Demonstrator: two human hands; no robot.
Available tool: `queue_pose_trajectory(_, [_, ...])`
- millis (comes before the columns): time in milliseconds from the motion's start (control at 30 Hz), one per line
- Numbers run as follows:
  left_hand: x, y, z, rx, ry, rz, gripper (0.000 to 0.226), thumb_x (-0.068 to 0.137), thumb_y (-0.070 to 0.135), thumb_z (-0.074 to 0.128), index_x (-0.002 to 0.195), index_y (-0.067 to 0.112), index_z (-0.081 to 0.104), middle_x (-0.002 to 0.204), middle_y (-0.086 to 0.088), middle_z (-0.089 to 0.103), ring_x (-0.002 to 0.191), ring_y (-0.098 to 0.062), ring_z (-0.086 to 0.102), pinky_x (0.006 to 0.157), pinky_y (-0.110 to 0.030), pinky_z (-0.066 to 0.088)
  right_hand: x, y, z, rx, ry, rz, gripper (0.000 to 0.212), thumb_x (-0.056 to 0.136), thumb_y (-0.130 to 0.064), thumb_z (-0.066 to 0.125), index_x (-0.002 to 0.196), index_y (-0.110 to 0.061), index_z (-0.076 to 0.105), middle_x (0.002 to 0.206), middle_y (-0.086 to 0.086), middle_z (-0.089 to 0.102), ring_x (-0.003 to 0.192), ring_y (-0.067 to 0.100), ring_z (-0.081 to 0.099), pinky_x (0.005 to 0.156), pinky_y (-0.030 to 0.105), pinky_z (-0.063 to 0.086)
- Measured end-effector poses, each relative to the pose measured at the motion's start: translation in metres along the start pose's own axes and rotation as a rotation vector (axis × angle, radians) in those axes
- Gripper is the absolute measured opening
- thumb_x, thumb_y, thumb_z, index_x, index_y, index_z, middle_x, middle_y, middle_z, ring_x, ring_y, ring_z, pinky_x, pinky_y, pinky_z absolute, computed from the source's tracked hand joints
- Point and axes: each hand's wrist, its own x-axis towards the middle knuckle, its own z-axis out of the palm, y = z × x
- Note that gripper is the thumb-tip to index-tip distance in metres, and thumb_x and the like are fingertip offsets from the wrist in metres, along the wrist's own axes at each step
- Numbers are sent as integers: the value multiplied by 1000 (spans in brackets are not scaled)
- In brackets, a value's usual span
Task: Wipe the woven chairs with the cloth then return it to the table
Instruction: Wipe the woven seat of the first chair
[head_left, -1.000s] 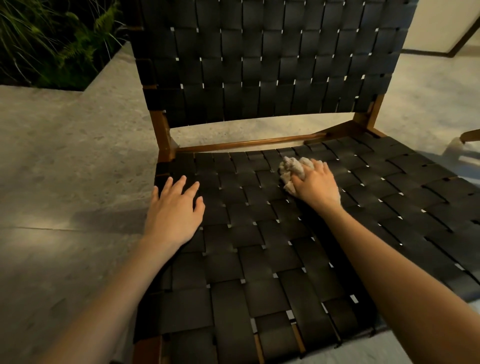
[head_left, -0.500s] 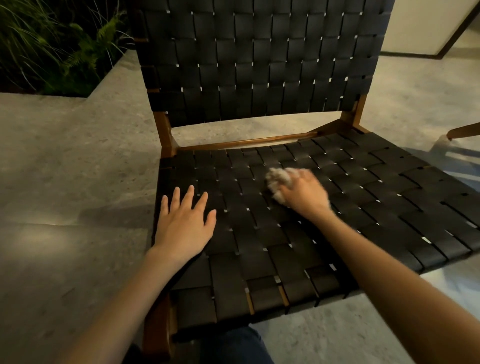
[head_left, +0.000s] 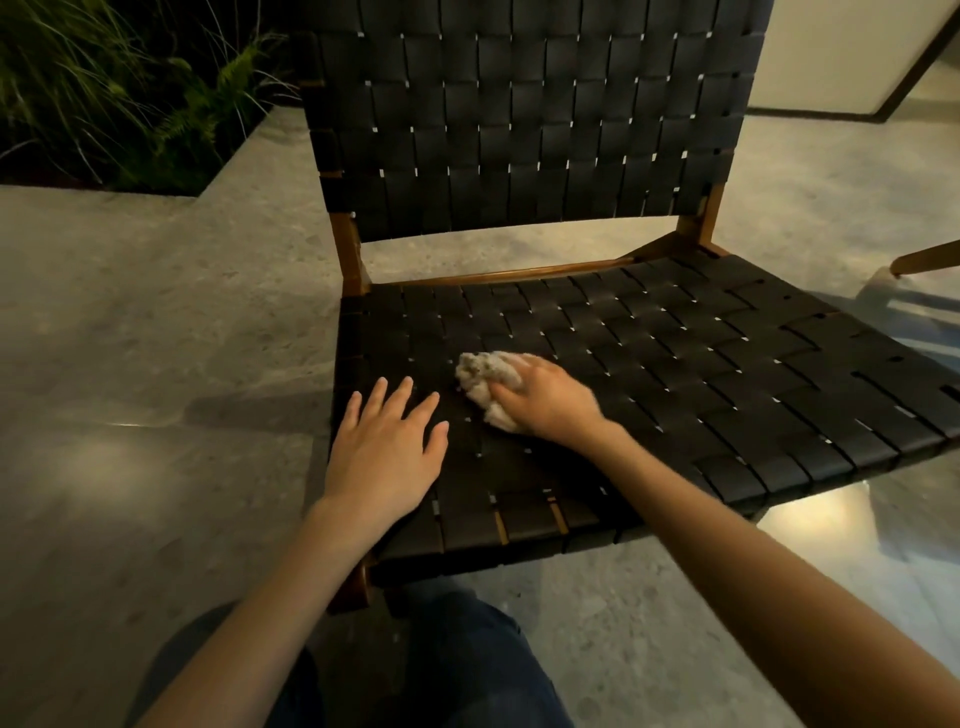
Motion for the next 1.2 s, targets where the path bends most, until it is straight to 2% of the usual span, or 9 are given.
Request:
queue_pose_trajectory(133, [-8, 2, -3, -37, 46, -6, 49, 100, 47, 24, 147, 32, 27, 157, 2, 20, 146, -19, 10, 117, -39, 5, -24, 76, -46, -237, 160, 243, 49, 93, -39, 47, 137, -18, 47, 138, 9, 50, 128, 25, 43, 105, 35, 35])
queue_pose_trajectory(233, [-8, 4, -4, -46, 53, -6, 48, 100, 46, 26, 146, 31, 30, 156, 2, 23, 145, -19, 14, 117, -39, 7, -30, 86, -53, -322, 198, 348, 52, 93, -44, 44, 138, -18, 45, 138, 11, 49, 126, 29, 43, 102, 39, 37])
queue_pose_trajectory(400, [-9, 5, -7, -55, 82, -16, 45, 100, 43, 29, 143, 30, 38, 153, 3, 31, 143, -18, 20, 117, -38, 12, -35, 3, -6, -95, 116, 156, 41, 90, -51, 39, 119, -27, 56, 114, 5, 63, 104, 24, 58, 80, 35, 45])
queue_pose_trajectory(533, [-12, 5, -10, -51, 80, -12, 44, 100, 41, 30, 141, 28, 41, 152, 3, 34, 143, -18, 23, 116, -37, 15, -49, -33, 12, -22, 127, 3, 51, 89, -57, 39, 127, -27, 55, 125, -1, 59, 113, 19, 55, 85, 34, 45])
queue_pose_trajectory(667, [-15, 5, -12, -71, 83, 10, 43, 101, 38, 32, 141, 26, 42, 151, 1, 35, 142, -19, 25, 116, -38, 16, -60, 35, -30, -168, 106, 176, 48, 90, -53, 46, 131, -29, 53, 129, 3, 56, 113, 23, 55, 87, 36, 44])
queue_pose_trajectory(833, [-15, 7, -14, -69, 94, 8, 43, 101, 37, 33, 140, 24, 43, 150, 0, 37, 141, -20, 27, 116, -39, 18, -79, 82, -66, -374, 259, 353, 51, 94, -50, 42, 133, -19, 52, 130, 10, 55, 119, 26, 50, 101, 40, 40])
queue_pose_trajectory(967, [-16, 7, -14, -67, 91, 3, 43, 101, 37, 33, 140, 23, 44, 149, 0, 38, 141, -21, 28, 116, -39, 19, -85, 16, -25, -186, 211, 233, 35, 89, -50, 42, 111, -29, 59, 102, -2, 63, 96, 20, 60, 71, 31, 43])
queue_pose_trajectory(1100, [-16, 8, -15, -70, 92, -6, 42, 101, 37, 34, 139, 24, 45, 150, 0, 38, 141, -21, 27, 115, -39, 19, -102, -29, 1, -121, 271, 35, 43, 87, -58, 41, 116, -33, 60, 109, -7, 65, 99, 14, 60, 66, 26, 35])
queue_pose_trajectory(1200, [-16, 7, -15, -85, 94, 2, 42, 101, 36, 34, 139, 24, 45, 150, 0, 37, 141, -20, 27, 115, -39, 18, -111, 7, -20, -158, 290, 100, 40, 86, -57, 45, 114, -34, 61, 104, -6, 66, 89, 13, 61, 61, 26, 38])
